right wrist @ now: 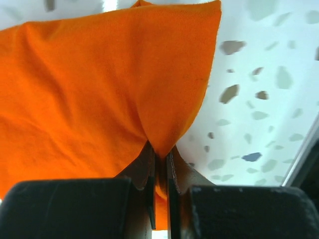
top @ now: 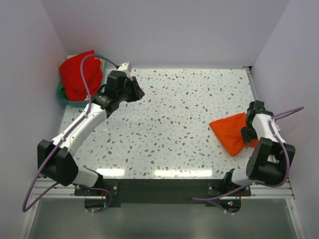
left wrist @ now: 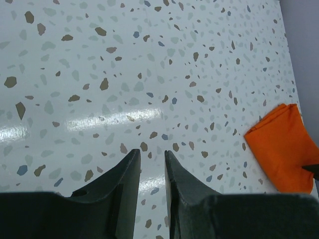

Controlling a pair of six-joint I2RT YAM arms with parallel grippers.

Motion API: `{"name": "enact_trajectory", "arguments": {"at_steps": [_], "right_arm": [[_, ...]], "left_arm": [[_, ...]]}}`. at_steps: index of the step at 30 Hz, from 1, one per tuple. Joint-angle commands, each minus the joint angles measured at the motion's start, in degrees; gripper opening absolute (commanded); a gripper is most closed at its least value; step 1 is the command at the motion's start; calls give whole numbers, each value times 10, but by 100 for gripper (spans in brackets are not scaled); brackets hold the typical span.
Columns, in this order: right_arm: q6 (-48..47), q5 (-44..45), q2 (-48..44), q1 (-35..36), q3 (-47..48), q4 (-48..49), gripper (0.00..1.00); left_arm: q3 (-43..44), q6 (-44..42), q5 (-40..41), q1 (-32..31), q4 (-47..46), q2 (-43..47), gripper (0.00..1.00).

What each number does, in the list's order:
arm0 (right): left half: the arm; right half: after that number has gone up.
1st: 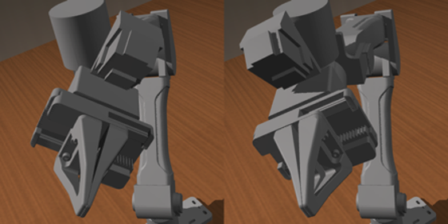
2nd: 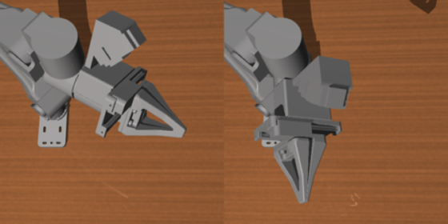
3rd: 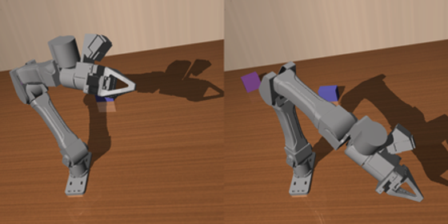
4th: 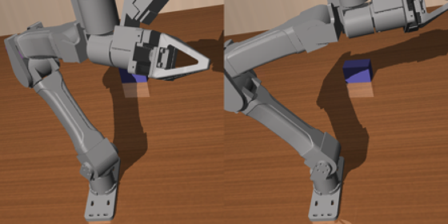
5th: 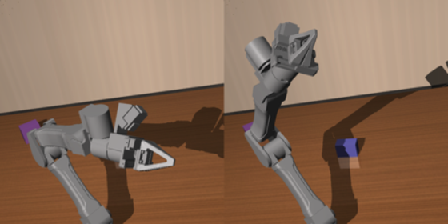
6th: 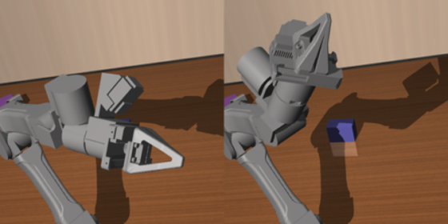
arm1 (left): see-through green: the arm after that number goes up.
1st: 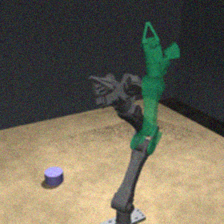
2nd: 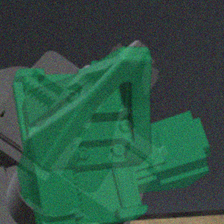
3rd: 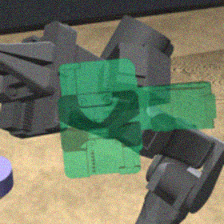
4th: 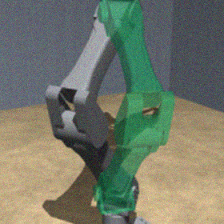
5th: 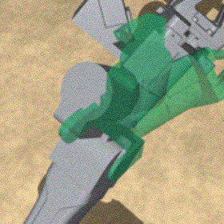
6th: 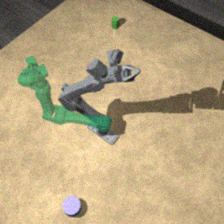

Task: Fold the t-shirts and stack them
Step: Neatly place the folded tshirt to the corner

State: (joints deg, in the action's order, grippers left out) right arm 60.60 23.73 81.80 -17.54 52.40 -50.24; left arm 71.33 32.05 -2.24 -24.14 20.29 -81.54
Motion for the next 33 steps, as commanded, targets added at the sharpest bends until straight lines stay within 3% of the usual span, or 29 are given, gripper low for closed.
{"name": "enact_trajectory", "arguments": {"at_steps": [1,14,15,16,17,19,25,29,33], "right_arm": [[15,34,-45,-31,-11,-48,0],[-26,39,-110,-99,-43,-80,1],[-30,40,-121,-101,-43,-82,7],[-32,42,-126,-101,-42,-86,30],[-45,34,-134,-101,-42,-84,70],[-55,33,-137,-101,-35,-88,99],[-129,-16,-138,-101,-24,-52,98],[-195,-138,-154,-94,-42,22,99],[-227,-181,-186,-34,-49,86,99]], "left_arm": [[-4,-9,-16,-3,-3,18,31],[-22,-13,-23,-3,-2,39,31],[-23,-12,-22,-3,-2,41,31],[-26,-12,-24,-3,-3,45,31],[-27,-10,-24,-4,-3,46,31],[-31,-9,-24,-3,-4,52,32],[-40,-5,-25,-3,-7,61,32],[-45,-2,-23,-3,-9,67,32],[-56,-1,-20,-3,-14,79,34]]}}
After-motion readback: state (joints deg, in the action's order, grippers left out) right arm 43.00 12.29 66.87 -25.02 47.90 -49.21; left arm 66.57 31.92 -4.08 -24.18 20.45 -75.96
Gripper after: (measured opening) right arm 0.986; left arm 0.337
